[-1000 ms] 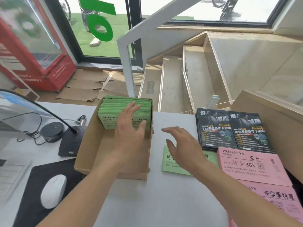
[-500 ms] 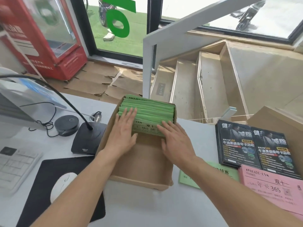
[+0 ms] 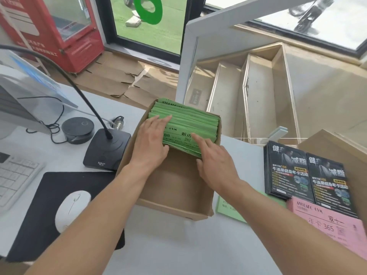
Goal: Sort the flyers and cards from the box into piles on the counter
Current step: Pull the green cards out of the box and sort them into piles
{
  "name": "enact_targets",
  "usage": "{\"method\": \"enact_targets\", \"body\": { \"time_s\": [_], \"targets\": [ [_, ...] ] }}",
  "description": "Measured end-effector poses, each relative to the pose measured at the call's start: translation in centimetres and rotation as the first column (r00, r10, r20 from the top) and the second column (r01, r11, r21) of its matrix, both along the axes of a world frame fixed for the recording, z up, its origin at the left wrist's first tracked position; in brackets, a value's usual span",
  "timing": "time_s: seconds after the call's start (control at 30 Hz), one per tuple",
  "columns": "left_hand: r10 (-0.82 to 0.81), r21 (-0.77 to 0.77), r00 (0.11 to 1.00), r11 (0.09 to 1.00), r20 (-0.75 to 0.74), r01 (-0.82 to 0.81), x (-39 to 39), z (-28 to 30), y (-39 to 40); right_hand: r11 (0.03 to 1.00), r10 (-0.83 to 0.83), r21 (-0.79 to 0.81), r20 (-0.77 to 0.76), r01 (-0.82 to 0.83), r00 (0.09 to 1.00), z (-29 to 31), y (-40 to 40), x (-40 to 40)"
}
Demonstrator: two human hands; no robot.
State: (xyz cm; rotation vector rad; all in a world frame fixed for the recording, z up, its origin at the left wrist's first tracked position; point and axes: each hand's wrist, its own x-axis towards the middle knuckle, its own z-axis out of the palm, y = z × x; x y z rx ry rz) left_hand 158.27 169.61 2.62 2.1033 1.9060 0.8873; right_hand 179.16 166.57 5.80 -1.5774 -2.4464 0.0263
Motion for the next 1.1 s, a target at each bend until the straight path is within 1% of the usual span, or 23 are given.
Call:
{"method": "enact_targets", "body": {
  "time_s": [0.1,0.2,0.23,0.33,0.4,0.43,0.47,0.57,0.6,0.7,0.73,0.77,0.83,0.93,1.0,1.07,1.1],
  "targets": [
    [-0.003,0.001,1.0,1.0,-0.001,0.003,-0.1,-0.1,0.1,0.999,-0.02,0.044,0.071,0.017,0.997,-0.1,0.7,0.0],
    [-0.005,-0.013,1.0,1.0,0.018,0.005,-0.1,-0.2,0.1,0.998,-0.04,-0.039,0.096,0.043,0.995,-0.5,1.0,-0.1],
    [-0.007,-0.019,1.0,1.0,0.022,0.007,-0.2,-0.3,0.1,0.998,-0.038,-0.043,0.111,0.043,0.993,-0.7,0.9,-0.2],
    [-0.005,-0.017,1.0,1.0,0.024,0.005,-0.3,-0.4,0.1,0.998,-0.043,0.046,0.125,0.038,0.991,-0.9,0.5,-0.2],
    [0.002,-0.01,1.0,1.0,0.009,-0.002,-0.3,-0.4,0.0,0.994,-0.037,0.108,0.11,0.025,0.993,-0.7,0.5,-0.2],
    [0.006,-0.006,1.0,1.0,0.004,-0.006,-0.3,-0.4,0.0,0.993,-0.025,0.114,0.097,0.013,0.995,-0.7,0.5,-0.2],
    [0.007,-0.004,1.0,1.0,0.004,-0.007,-0.3,-0.4,0.0,0.996,-0.006,0.086,0.088,-0.001,0.996,-0.7,0.5,-0.3],
    [0.003,0.003,1.0,1.0,-0.002,-0.003,-0.4,-0.2,0.1,0.994,0.023,-0.111,0.078,-0.014,0.997,-0.1,0.5,-0.6],
    [0.008,0.009,1.0,1.0,-0.003,-0.008,-0.4,-0.1,0.0,0.988,0.016,-0.151,0.088,-0.003,0.996,0.1,0.6,-0.6],
    [0.026,0.016,1.0,1.0,0.005,-0.026,-0.3,0.1,0.0,0.983,-0.026,-0.177,0.145,0.052,0.989,0.9,0.5,-1.0],
    [0.021,0.012,1.0,1.0,0.004,-0.021,-0.2,0.1,0.1,0.982,-0.041,-0.175,0.143,0.066,0.989,1.2,0.4,-1.1],
    [0.018,0.011,1.0,1.0,0.002,-0.018,-0.2,0.1,0.1,0.982,-0.054,-0.172,0.113,0.074,0.992,1.4,0.3,-1.1],
    [0.028,0.029,1.0,0.999,0.005,-0.028,-0.3,0.1,0.2,0.989,-0.082,-0.122,-0.008,0.08,0.997,1.7,-0.1,-1.1],
    [0.04,0.096,0.997,0.994,0.063,-0.046,-0.4,0.5,0.1,0.989,-0.104,0.084,-0.199,0.123,0.974,2.4,-0.9,-0.5],
    [-0.03,0.251,0.997,0.968,0.075,0.01,-0.2,1.1,-0.2,0.976,-0.117,0.143,-0.29,0.163,0.95,3.6,-1.5,0.4],
    [-0.114,0.415,0.991,0.907,0.067,0.076,0.4,2.1,-1.0,0.972,-0.122,0.149,-0.344,0.182,0.931,5.0,-2.3,1.9],
    [-0.151,0.46,0.987,0.881,0.058,0.107,0.9,3.0,-1.6,0.969,-0.122,0.159,-0.366,0.191,0.923,5.7,-2.8,2.9]
  ]
}}
